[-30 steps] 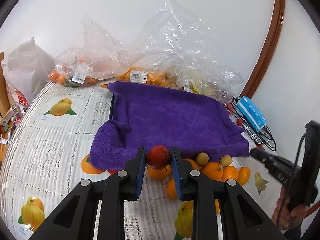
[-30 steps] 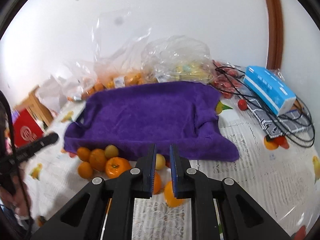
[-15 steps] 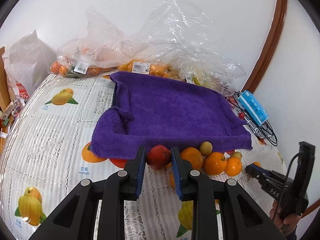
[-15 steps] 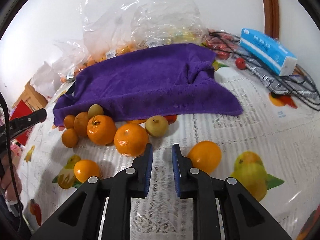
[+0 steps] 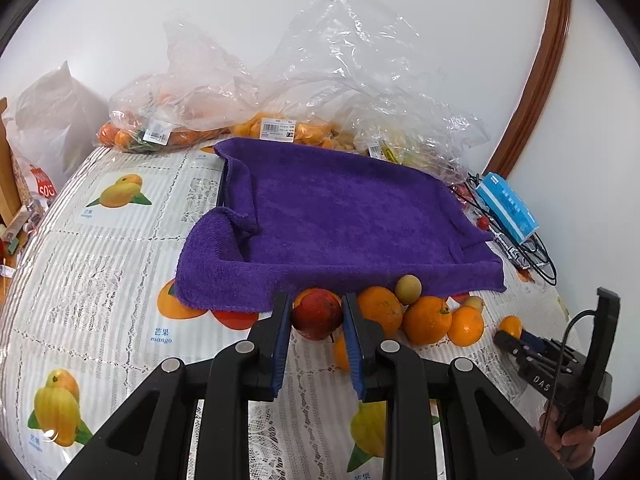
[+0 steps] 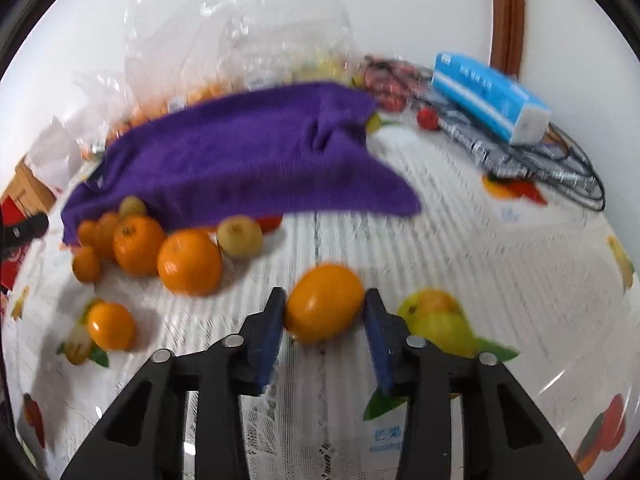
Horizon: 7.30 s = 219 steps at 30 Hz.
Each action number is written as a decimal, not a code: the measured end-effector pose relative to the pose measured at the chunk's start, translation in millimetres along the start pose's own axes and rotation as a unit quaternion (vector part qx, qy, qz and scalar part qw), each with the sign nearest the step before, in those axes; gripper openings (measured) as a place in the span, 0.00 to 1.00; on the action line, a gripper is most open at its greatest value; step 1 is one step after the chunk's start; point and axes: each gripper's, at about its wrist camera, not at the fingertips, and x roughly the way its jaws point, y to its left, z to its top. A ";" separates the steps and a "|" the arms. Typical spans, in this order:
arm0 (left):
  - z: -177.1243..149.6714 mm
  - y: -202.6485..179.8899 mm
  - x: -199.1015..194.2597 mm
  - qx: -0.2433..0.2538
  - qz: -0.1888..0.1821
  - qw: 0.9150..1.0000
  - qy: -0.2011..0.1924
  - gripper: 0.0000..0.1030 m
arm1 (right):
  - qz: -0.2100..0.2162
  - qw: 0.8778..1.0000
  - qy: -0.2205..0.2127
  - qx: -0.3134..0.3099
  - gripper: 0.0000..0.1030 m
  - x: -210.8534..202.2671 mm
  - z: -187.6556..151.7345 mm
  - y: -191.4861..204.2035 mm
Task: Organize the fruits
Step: 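Close right tool on the mandarin while left tool closes on the red tomato, then lift the mandarin with right tool over the towel while left tool carries the tomato, then open right tool to drop the mandarin on the towel while left tool releases the tomato, then withdraw both tools back from the purple towel, then move right tool onto a large mandarin in front of the towel, then close right tool on the large mandarin and lift it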
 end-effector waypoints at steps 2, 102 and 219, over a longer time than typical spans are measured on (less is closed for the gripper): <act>0.2 -0.5 1.1 0.000 -0.001 1.000 0.001 0.23 | 0.008 1.000 -0.011 0.002 0.32 -2.8 2.0 -1.1; 73.5 -8.9 112.8 0.008 0.015 0.999 0.028 0.43 | 0.054 0.996 -0.033 -0.059 0.31 83.4 132.6 58.3; -39.9 36.9 4.2 0.016 0.074 0.994 0.074 0.50 | 0.037 0.999 -0.002 -0.002 0.39 14.5 17.4 75.6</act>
